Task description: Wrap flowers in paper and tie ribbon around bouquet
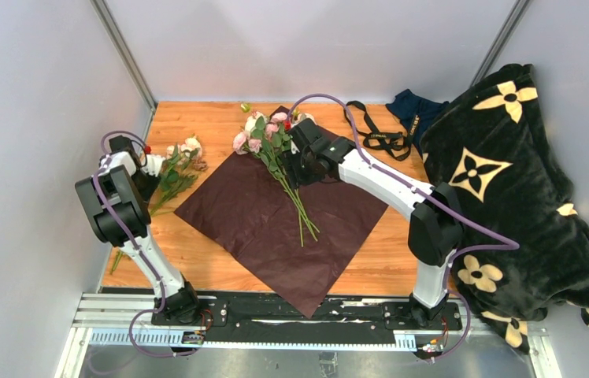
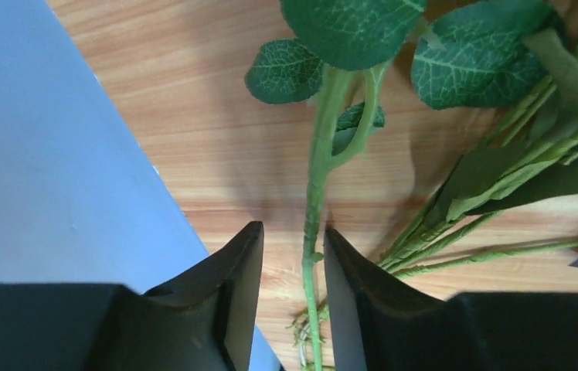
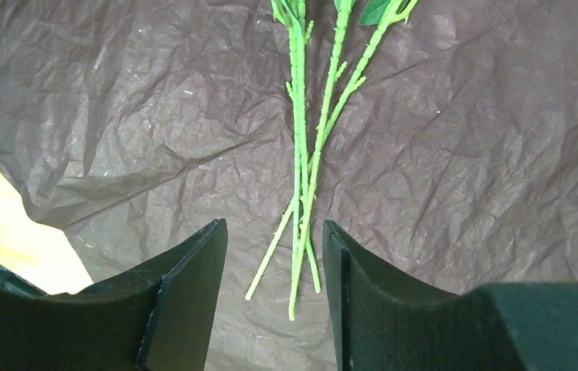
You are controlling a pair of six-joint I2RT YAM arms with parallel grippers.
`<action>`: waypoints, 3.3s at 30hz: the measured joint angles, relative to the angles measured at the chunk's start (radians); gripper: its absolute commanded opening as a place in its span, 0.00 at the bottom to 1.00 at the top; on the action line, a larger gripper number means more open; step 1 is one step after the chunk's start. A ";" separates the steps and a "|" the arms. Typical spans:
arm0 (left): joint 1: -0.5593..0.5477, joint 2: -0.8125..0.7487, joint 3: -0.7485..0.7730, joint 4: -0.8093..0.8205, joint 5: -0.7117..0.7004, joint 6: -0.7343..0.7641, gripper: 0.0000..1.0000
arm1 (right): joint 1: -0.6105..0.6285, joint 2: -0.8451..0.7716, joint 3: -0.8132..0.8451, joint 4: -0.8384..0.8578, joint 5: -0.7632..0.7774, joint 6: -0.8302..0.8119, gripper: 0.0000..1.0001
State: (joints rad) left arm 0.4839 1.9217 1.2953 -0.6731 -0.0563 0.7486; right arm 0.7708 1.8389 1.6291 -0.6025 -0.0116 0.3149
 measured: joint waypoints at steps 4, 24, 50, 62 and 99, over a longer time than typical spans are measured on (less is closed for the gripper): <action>0.001 0.008 0.002 0.003 -0.001 -0.026 0.00 | 0.000 -0.004 0.000 -0.007 0.005 -0.005 0.54; -0.253 -0.740 0.251 -0.100 0.809 -0.425 0.00 | 0.005 -0.457 -0.341 0.667 -0.367 -0.031 0.58; -0.731 -0.722 0.216 -0.276 0.591 -0.428 1.00 | -0.038 -0.204 0.030 0.576 -0.231 0.053 0.00; -0.299 -0.568 -0.030 -0.267 0.041 -0.154 1.00 | -0.110 0.476 0.532 -0.122 -0.075 -0.108 0.00; -0.075 0.047 0.092 -0.068 0.105 -0.052 0.00 | -0.062 0.095 0.233 -0.093 0.144 -0.158 0.62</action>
State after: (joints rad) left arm 0.4091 1.9690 1.3869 -0.7410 0.0483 0.6964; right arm 0.7086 1.9335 1.8626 -0.6960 0.1326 0.1566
